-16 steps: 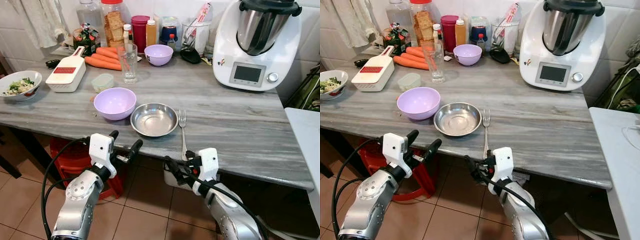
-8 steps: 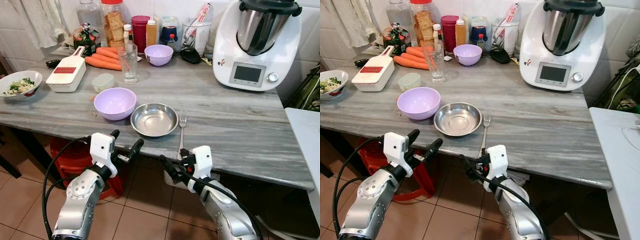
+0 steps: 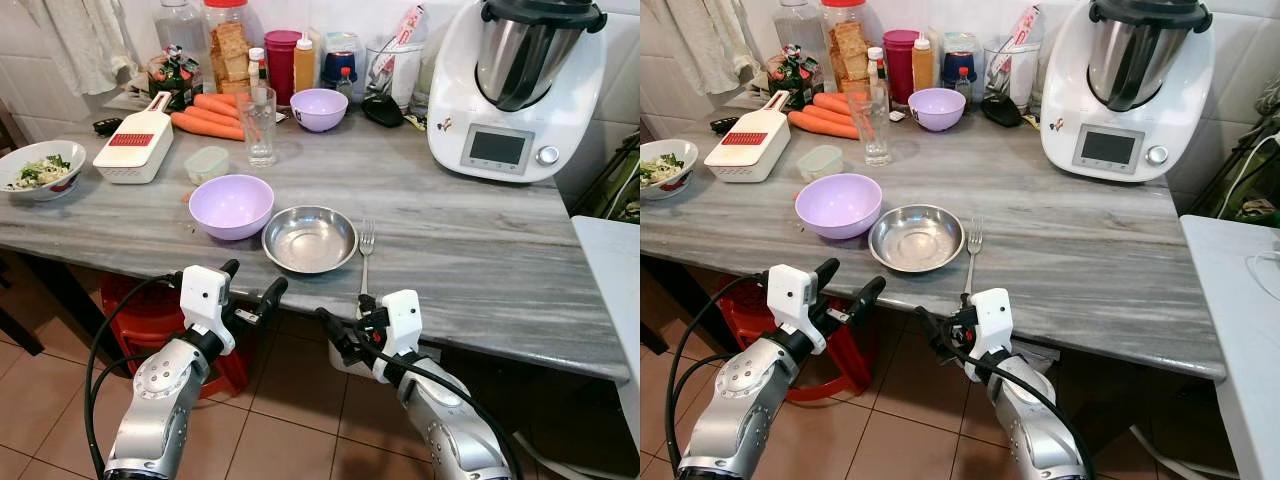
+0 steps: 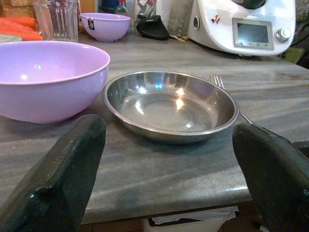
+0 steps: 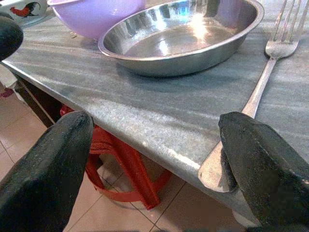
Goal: Setting the table
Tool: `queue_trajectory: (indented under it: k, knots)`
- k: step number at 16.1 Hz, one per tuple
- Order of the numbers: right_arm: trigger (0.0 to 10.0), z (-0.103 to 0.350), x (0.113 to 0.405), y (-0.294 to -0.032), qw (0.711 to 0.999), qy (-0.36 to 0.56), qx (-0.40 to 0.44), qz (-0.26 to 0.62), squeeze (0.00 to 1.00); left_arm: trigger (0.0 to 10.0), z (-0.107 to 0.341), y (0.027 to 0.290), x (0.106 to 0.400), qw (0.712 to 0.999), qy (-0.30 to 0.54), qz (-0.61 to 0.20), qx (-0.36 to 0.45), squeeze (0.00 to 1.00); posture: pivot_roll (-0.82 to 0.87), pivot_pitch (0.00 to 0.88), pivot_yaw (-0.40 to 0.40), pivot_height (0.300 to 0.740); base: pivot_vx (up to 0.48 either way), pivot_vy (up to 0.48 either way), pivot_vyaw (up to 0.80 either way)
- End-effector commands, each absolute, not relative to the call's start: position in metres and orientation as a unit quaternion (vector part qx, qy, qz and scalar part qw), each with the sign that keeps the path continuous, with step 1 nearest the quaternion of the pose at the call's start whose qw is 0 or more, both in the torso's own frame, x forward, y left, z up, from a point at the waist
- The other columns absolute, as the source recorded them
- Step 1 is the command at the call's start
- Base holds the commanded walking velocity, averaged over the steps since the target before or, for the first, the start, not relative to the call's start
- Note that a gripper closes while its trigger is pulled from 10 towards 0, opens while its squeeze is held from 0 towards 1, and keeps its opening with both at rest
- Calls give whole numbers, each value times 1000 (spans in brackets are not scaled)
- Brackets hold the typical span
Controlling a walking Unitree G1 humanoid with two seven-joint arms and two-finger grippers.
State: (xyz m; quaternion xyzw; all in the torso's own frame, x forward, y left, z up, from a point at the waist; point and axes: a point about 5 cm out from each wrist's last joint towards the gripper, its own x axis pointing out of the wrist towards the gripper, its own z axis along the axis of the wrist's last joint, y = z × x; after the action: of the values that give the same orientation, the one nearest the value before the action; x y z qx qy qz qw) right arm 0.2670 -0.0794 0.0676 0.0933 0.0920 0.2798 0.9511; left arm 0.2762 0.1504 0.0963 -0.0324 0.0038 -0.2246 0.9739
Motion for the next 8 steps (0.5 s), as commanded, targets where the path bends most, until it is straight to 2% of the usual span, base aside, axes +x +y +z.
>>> queue_trajectory:
  k: [1,5,8]
  knots:
    - [10000,77,269,-77,951,68,81,290,0,10000,100,151,279,975,-3,-221,-28,0,51,0,12,740,0,0,0]
    - [10000,82,265,-75,949,41,59,307,0,10000,101,153,280,976,-7,-216,-27,0,52,0,14,740,0,0,0]
    - [10000,77,258,-75,939,53,50,337,0,10000,102,154,280,977,-8,-213,-25,0,53,0,13,740,0,0,0]
